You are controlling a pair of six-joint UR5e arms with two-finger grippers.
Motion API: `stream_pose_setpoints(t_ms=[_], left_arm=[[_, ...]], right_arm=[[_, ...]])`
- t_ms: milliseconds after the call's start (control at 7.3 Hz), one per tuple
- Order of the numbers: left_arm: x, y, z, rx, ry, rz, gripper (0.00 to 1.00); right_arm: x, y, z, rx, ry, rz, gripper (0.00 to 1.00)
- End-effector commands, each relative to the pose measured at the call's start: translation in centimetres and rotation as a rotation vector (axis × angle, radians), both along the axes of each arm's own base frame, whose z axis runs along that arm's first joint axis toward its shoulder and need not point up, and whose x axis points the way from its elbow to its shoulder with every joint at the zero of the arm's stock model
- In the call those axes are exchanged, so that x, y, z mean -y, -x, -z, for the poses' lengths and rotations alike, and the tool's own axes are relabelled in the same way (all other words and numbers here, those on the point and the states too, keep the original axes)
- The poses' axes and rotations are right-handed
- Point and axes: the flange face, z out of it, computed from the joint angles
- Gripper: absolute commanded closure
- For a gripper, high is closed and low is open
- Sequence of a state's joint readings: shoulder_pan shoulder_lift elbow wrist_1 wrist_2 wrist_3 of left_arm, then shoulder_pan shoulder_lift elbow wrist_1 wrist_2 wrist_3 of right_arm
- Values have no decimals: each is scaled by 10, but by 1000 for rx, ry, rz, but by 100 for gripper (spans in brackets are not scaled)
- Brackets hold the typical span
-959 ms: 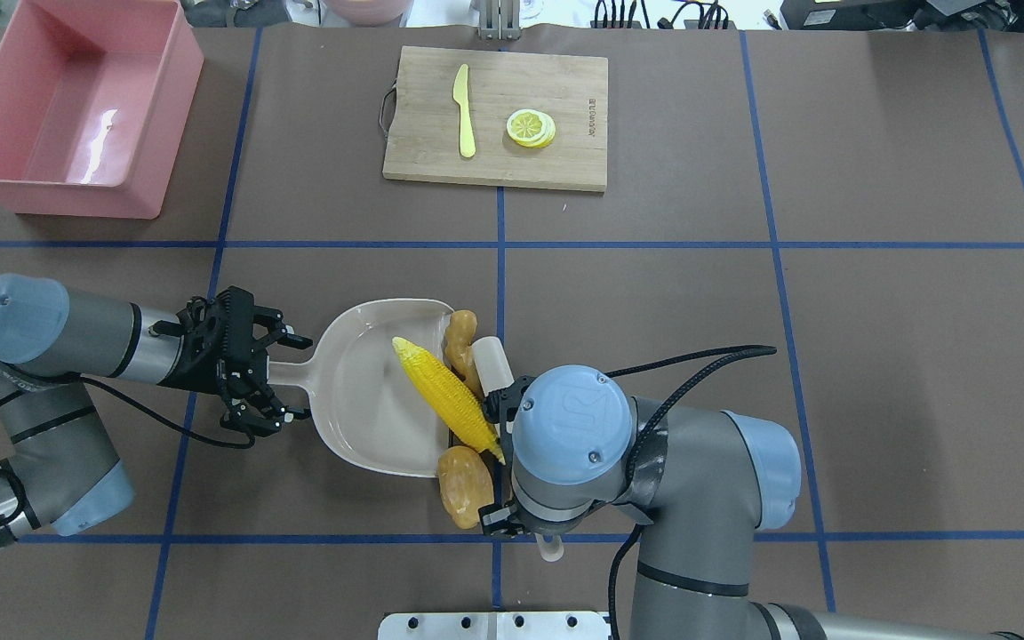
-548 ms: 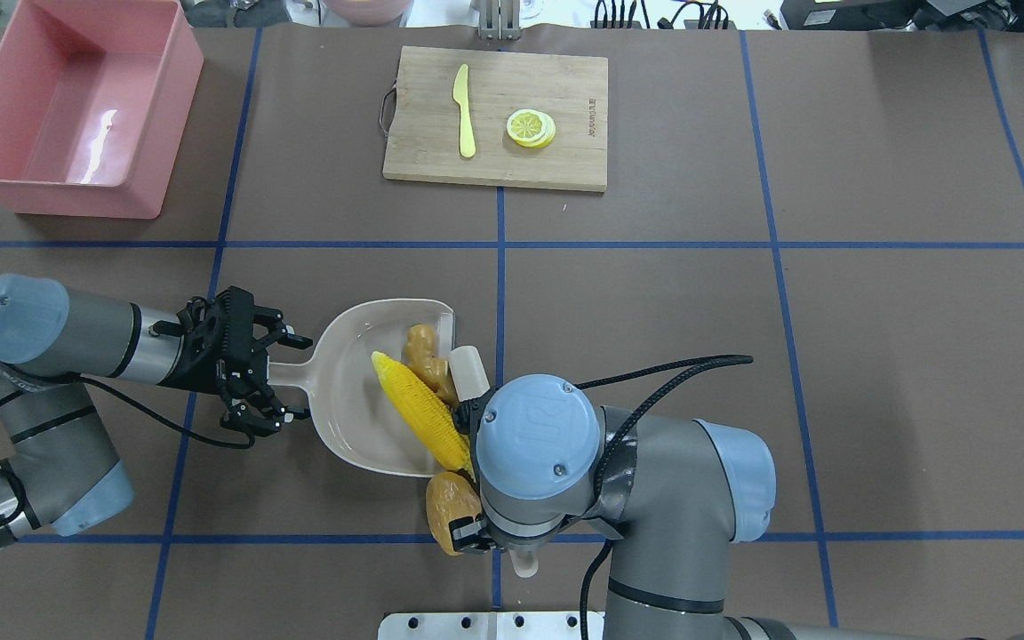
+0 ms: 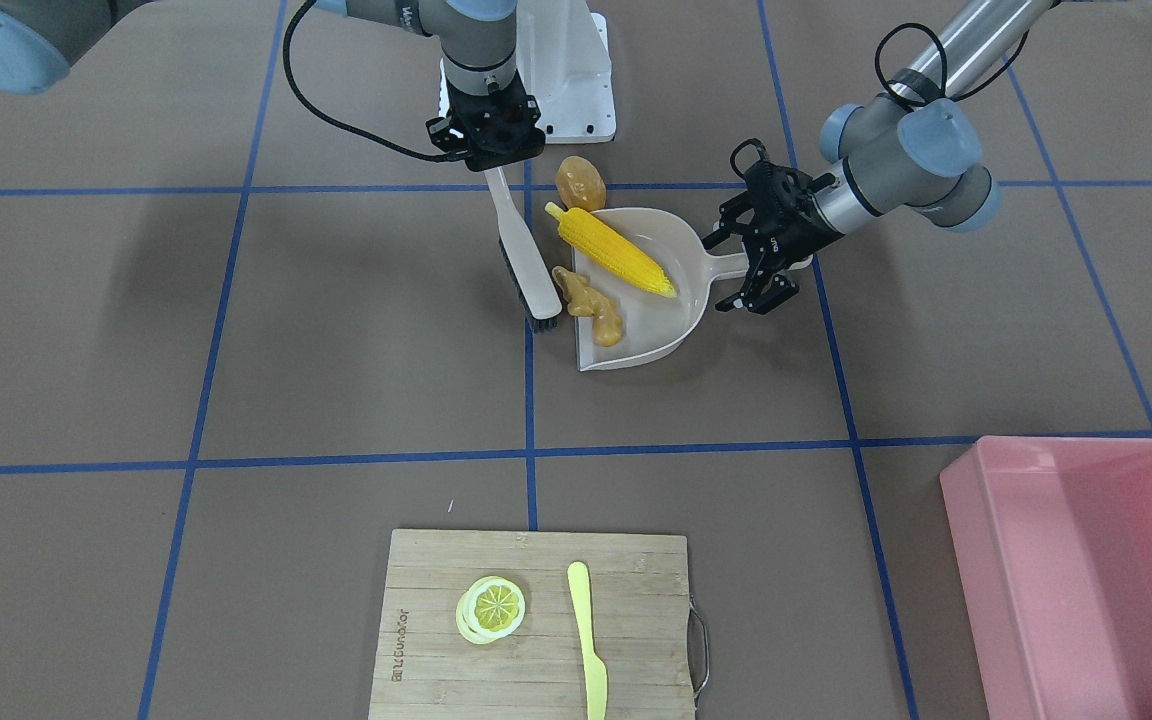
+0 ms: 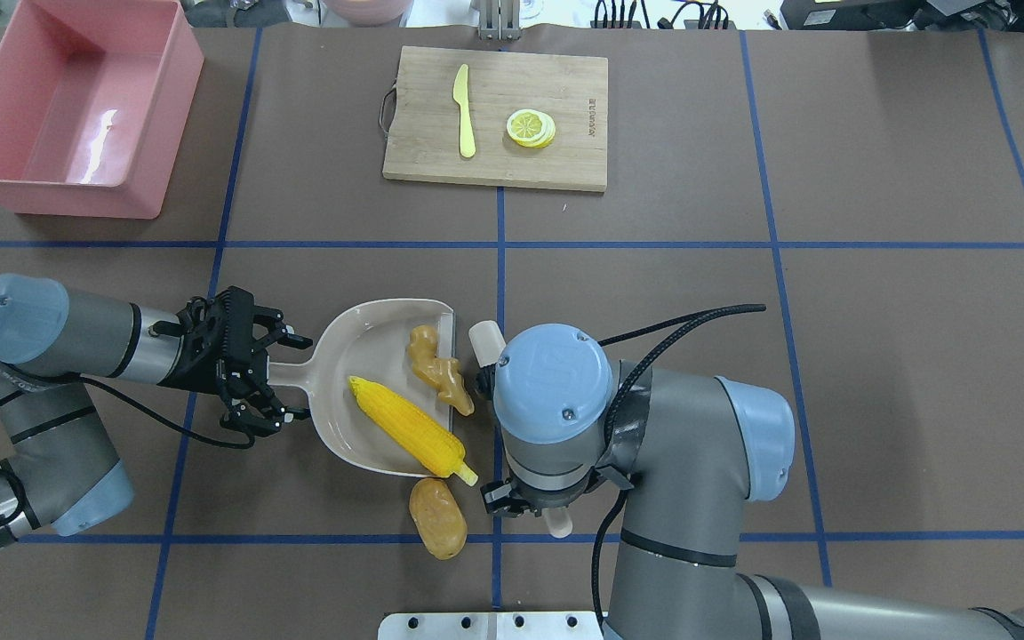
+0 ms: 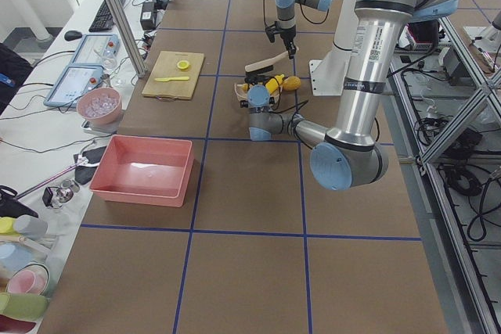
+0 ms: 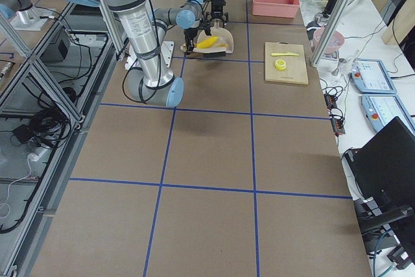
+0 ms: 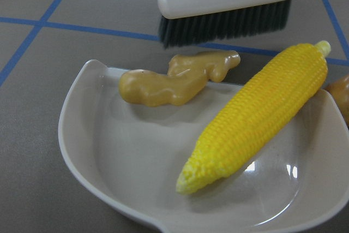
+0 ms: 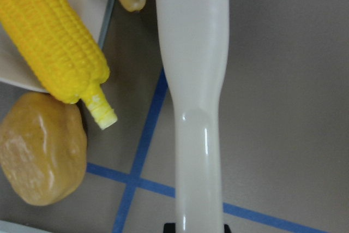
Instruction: Sweep and dump trash into bin
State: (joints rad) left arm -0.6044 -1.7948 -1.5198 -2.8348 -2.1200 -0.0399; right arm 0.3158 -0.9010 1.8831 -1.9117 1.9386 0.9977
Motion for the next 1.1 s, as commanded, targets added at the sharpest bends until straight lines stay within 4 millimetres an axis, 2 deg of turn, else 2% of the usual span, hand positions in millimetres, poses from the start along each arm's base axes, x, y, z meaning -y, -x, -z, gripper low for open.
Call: stream_pose_setpoints(t_ms=[0, 137, 274, 411, 548, 685, 822, 959], left_arm=[[0, 0, 0, 0, 0, 0, 2], [0, 0, 0, 0, 0, 0, 2], [0, 0, 0, 1, 1, 0, 2], [0, 0, -1, 3, 2, 0, 2], [0, 0, -1, 5, 3, 0, 2], [0, 0, 0, 4, 2, 2, 2], [0, -1, 0, 3, 2, -2, 2], [0, 0, 0, 5, 3, 1, 2]], right_arm=[[18, -39, -23, -29, -23, 7, 100], [8, -65, -24, -20, 15, 15, 100], [0, -84, -9, -17, 24, 7, 100], [-21, -91, 5, -14, 64, -13, 100], [-45, -83, 22, -3, 153, -64, 100], [-57, -83, 42, 19, 206, -83, 100], [-75, -85, 50, 42, 204, -44, 100], [-84, -88, 48, 51, 183, -6, 100]])
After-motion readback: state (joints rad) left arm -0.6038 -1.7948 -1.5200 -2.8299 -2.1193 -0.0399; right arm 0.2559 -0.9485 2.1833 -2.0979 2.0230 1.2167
